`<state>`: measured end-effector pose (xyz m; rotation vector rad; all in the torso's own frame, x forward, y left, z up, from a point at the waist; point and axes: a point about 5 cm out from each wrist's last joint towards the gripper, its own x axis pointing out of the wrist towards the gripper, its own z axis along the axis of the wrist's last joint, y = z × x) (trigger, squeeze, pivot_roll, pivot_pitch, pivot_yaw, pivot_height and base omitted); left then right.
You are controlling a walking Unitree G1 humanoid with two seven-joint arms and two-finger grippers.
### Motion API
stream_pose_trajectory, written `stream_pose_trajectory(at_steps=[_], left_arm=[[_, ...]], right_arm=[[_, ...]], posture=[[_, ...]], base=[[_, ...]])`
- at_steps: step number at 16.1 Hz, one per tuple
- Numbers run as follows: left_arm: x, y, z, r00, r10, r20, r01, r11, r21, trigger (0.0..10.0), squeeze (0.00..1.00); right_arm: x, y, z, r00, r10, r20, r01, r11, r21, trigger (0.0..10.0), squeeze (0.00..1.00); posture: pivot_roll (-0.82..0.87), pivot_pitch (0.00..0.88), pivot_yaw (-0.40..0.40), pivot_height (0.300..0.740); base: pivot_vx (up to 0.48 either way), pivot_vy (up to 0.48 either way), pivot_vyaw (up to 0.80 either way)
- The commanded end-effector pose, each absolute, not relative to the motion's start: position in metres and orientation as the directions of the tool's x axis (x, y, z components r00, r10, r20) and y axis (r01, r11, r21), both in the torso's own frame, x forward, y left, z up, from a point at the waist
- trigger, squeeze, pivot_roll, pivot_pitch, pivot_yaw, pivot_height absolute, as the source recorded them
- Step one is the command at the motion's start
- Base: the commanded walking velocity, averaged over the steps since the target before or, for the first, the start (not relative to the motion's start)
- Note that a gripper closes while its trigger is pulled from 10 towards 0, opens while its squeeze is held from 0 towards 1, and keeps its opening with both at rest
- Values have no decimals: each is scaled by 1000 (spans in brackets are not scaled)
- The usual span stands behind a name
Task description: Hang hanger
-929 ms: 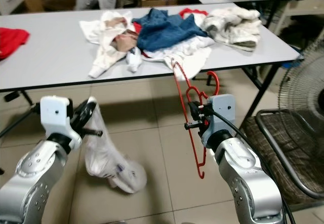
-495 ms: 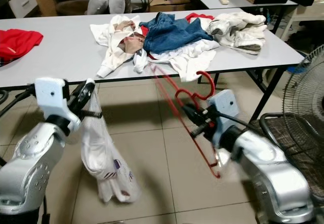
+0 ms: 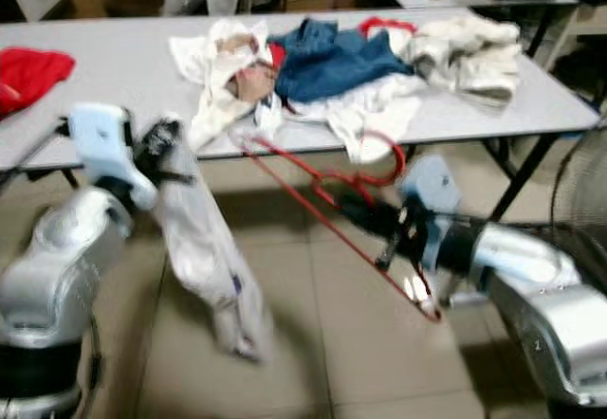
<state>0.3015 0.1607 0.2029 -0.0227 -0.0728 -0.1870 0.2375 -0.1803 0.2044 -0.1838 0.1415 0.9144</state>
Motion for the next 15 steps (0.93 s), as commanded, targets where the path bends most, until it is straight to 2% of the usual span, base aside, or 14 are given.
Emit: stream_pose_trajectory(at_steps=[1, 2, 6, 8, 10, 15], left_arm=[[306, 153, 214, 966, -229, 119, 229, 973, 17, 10000, 0], [308, 153, 216, 964, -236, 121, 234, 972, 33, 10000, 0], [326, 158, 235, 952, -262, 161, 252, 964, 79, 10000, 0], [335, 154, 254, 931, -295, 217, 286, 955, 72, 10000, 0], [337, 146, 268, 901, -351, 256, 341, 936, 84, 10000, 0], [327, 150, 306, 849, -398, 348, 386, 916, 105, 10000, 0]], right_arm=[[236, -184, 209, 599, 778, -191, -800, 589, -112, 10000, 0], [236, -184, 209, 593, 782, -190, -805, 583, -111, 10000, 0], [226, -185, 219, 486, 850, -204, -874, 480, -80, 10000, 0], [219, -185, 217, 388, 881, -273, -920, 387, -58, 10000, 0], [220, -180, 214, 338, 891, -304, -940, 334, -65, 10000, 0], [242, -169, 211, 328, 892, -311, -945, 307, -115, 10000, 0]], posture=[[-97, 0, 48, 740], [-97, 0, 48, 740], [-101, 0, 51, 740], [-104, 0, 55, 740], [-107, 0, 61, 740], [-93, 0, 52, 740]], base=[[368, 0, 0], [368, 0, 0], [369, 0, 0], [368, 0, 0], [368, 0, 0], [369, 0, 0]])
